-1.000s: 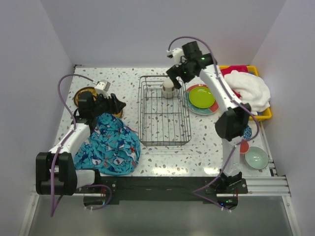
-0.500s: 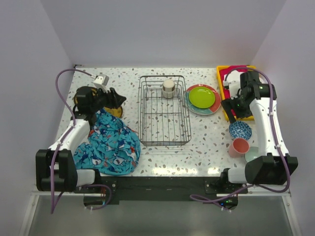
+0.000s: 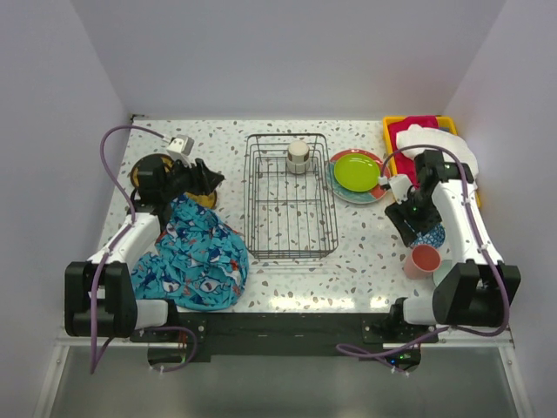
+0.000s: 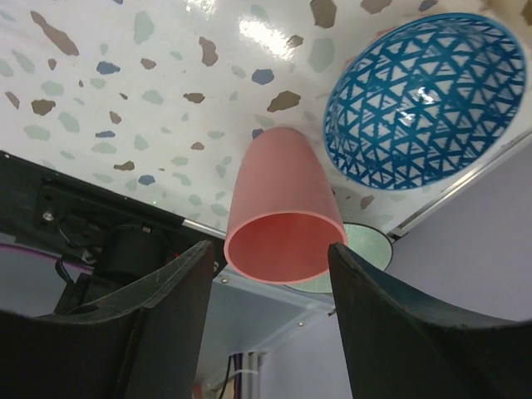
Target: Load the mixed dishes into the dish rack
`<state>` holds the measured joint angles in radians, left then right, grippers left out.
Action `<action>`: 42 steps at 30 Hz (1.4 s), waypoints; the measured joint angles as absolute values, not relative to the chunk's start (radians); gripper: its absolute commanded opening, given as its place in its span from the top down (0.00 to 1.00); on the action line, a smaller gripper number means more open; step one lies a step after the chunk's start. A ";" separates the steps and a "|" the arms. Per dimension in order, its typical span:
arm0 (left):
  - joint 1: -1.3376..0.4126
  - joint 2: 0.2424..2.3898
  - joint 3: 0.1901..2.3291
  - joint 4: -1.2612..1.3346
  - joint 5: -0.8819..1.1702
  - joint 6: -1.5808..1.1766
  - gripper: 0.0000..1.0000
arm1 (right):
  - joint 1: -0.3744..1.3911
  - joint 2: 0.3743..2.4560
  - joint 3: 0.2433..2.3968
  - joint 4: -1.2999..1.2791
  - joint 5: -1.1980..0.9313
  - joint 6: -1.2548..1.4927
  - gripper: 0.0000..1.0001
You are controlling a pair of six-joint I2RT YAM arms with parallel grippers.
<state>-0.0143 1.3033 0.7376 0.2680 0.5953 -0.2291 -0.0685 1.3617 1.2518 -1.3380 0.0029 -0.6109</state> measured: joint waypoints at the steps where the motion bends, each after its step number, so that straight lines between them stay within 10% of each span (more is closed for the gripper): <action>1: -0.014 1.303 0.738 0.268 0.595 -0.229 0.42 | -0.068 1.370 1.243 -1.338 0.002 -0.614 0.41; 15: -0.014 1.303 0.738 0.267 0.595 -0.226 0.42 | -0.068 1.381 1.070 -1.339 0.014 -0.654 0.47; 24: -0.014 1.306 0.752 0.237 0.596 -0.231 0.42 | -0.068 1.424 1.041 -1.340 0.010 -0.651 0.99; 42: -0.058 1.349 1.126 -0.039 0.832 -0.284 0.23 | -0.068 1.357 1.385 -1.367 -0.099 -0.753 1.00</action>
